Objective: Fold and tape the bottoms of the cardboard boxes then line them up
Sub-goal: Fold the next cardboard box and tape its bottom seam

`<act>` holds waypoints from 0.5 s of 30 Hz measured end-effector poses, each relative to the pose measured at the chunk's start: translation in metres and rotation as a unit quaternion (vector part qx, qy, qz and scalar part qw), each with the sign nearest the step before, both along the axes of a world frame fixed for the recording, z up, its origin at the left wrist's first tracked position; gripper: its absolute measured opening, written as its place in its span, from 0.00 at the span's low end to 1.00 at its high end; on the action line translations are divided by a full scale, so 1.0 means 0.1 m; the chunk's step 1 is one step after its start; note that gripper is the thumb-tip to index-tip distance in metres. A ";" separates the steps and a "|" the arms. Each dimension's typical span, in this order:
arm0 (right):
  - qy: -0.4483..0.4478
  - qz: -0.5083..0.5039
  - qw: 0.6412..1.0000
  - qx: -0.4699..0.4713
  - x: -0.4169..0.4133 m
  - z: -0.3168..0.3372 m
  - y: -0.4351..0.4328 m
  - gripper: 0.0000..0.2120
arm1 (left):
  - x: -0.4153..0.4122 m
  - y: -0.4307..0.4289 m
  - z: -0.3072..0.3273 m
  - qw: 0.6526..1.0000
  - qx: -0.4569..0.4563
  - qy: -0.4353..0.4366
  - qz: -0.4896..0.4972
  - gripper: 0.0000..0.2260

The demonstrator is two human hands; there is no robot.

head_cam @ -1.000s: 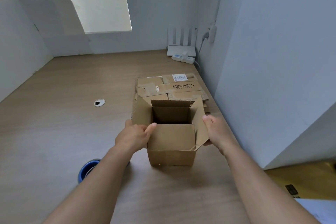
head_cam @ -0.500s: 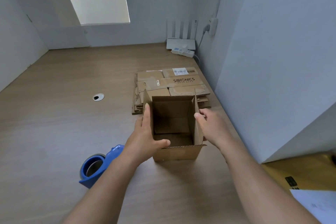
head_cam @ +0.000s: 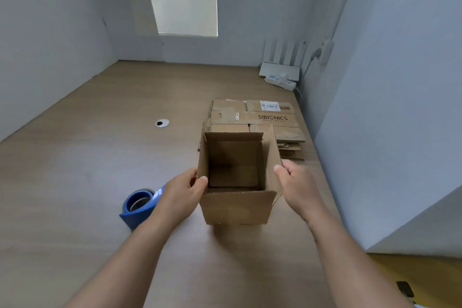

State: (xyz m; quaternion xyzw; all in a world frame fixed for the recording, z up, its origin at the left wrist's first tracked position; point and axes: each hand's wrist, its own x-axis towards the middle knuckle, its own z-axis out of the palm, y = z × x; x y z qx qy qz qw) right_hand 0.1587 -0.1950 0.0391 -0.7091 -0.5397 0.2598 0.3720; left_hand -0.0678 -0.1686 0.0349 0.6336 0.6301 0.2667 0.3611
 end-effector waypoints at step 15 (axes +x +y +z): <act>-0.149 0.201 0.958 0.142 -0.81 0.27 0.18 0.13 | -0.65 -1.04 0.25 0.927 -0.048 -0.072 0.364 0.20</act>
